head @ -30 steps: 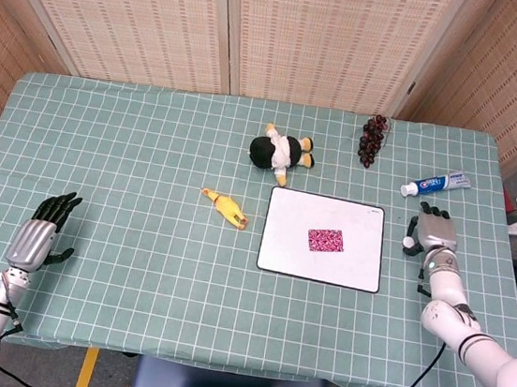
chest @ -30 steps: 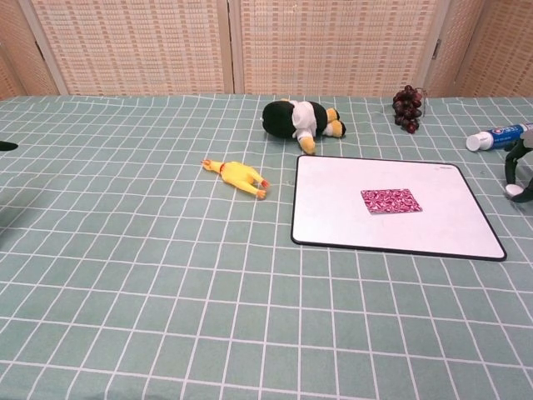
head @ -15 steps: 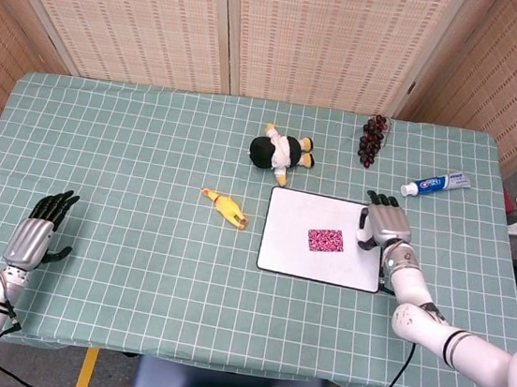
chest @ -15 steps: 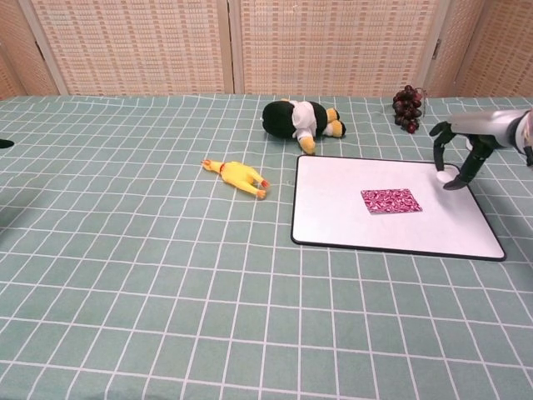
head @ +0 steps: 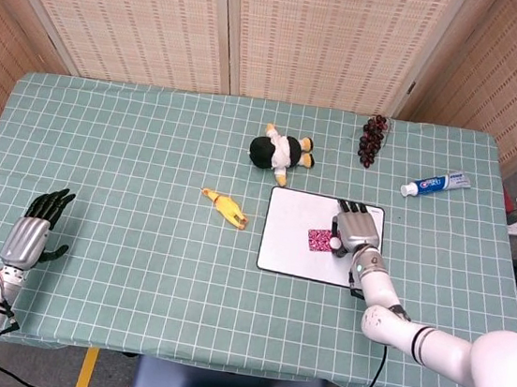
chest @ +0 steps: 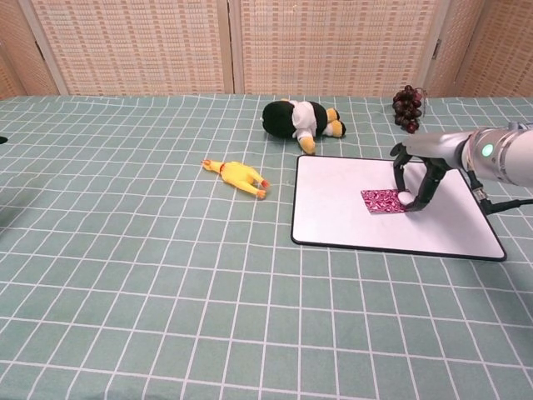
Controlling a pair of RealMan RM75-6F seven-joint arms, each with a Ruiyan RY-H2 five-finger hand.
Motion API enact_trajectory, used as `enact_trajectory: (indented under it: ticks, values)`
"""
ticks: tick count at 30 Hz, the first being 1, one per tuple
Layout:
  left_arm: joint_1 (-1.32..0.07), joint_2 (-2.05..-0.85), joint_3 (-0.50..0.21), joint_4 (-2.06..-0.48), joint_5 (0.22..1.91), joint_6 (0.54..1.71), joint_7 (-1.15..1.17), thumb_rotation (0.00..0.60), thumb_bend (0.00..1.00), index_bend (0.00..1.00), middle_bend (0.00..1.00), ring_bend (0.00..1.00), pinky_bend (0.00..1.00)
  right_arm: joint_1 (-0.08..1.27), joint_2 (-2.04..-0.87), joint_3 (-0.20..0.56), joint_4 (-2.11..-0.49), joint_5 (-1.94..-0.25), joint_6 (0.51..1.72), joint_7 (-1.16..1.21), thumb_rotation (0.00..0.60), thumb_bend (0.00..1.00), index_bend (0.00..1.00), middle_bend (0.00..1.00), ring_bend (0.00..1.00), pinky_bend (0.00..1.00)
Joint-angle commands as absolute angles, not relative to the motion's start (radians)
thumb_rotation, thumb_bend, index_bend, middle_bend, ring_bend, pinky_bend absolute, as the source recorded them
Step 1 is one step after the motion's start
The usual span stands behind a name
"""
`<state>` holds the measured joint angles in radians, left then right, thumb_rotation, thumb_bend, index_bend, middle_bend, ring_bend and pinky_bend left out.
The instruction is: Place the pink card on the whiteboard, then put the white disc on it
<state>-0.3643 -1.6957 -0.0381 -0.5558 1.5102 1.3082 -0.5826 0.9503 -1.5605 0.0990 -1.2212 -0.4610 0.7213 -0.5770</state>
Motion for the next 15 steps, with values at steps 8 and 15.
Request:
enact_trajectory:
  ticks: [8, 15]
  values:
    - [-0.365, -1.696, -0.037, -0.559, 1.511, 1.307, -0.581, 0.600, 0.19, 0.00, 0.00, 0.00, 0.00, 0.957, -1.537, 0.107, -1.254, -0.462, 0.736, -0.566, 0.600, 0.28, 0.55, 0.00, 0.00, 0.00]
    - [-0.365, -1.695, -0.036, -0.558, 1.512, 1.306, -0.581, 0.600, 0.19, 0.00, 0.00, 0.00, 0.00, 0.963, -1.540, 0.106, -1.252, -0.458, 0.735, -0.567, 0.600, 0.28, 0.54, 0.00, 0.00, 0.00]
